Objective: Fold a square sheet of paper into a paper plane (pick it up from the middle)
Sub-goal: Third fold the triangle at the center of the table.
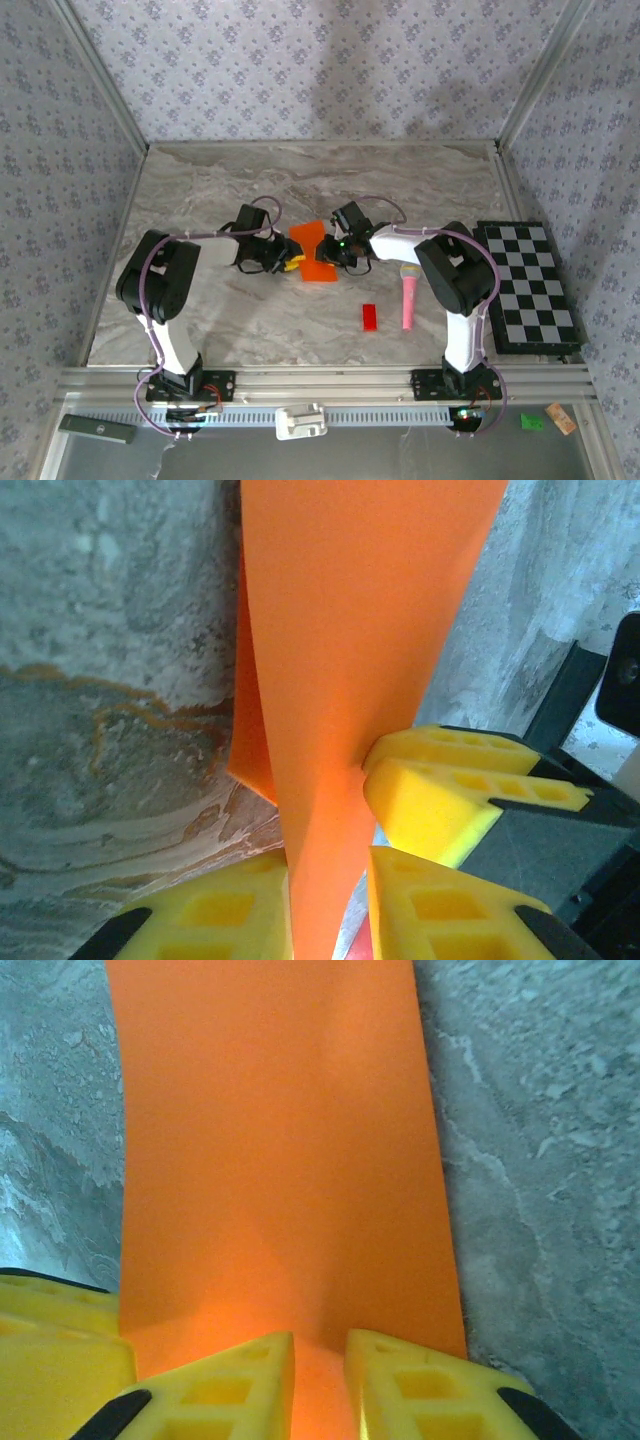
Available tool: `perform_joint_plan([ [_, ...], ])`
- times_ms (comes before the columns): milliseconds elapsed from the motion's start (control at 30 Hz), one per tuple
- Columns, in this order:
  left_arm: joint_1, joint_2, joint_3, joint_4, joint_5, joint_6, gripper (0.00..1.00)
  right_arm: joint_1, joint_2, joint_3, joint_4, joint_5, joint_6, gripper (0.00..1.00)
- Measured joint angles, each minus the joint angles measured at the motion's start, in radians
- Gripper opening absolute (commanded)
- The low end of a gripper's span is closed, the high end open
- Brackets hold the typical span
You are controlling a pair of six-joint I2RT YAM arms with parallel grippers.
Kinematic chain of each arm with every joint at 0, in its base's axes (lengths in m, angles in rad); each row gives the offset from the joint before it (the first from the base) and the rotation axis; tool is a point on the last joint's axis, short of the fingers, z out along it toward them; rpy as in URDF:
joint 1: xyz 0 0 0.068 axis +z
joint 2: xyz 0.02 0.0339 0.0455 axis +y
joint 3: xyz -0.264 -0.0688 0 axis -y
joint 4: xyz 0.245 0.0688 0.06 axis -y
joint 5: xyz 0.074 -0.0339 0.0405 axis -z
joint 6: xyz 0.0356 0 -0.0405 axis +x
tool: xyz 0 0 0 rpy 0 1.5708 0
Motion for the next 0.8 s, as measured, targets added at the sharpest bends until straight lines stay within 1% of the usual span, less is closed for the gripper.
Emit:
perform_joint_plan([
  [233, 0.0, 0.004, 0.002, 0.001, 0.0, 0.0, 0.2, -0.002, -0.003, 0.0, 0.007, -0.011, -0.001, 0.3],
  [367, 0.0, 0.004, 0.002, 0.001, 0.0, -0.002, 0.15, -0.002, -0.003, 0.001, 0.008, -0.015, -0.001, 0.31],
  [467, 0.0, 0.004, 0.002, 0.001, 0.0, -0.001, 0.09, -0.002, -0.005, 0.001, 0.009, -0.014, -0.001, 0.32],
  [533, 0.0, 0.004, 0.002, 0.002, 0.0, 0.0, 0.05, -0.003, -0.007, 0.001, 0.011, -0.014, -0.002, 0.36],
  [600, 0.0, 0.004, 0.002, 0.002, 0.0, 0.0, 0.02, -0.003, -0.013, 0.001, 0.011, -0.011, -0.01, 0.4],
  [733, 0.0, 0.004, 0.002, 0.0, 0.0, -0.002, 0.01, -0.004, -0.056, -0.014, 0.006, 0.033, -0.064, 0.53],
  [800, 0.0, 0.004, 0.003, -0.007, 0.0, -0.002, 0.01, -0.003, -0.099, -0.034, 0.007, 0.072, -0.12, 0.57],
])
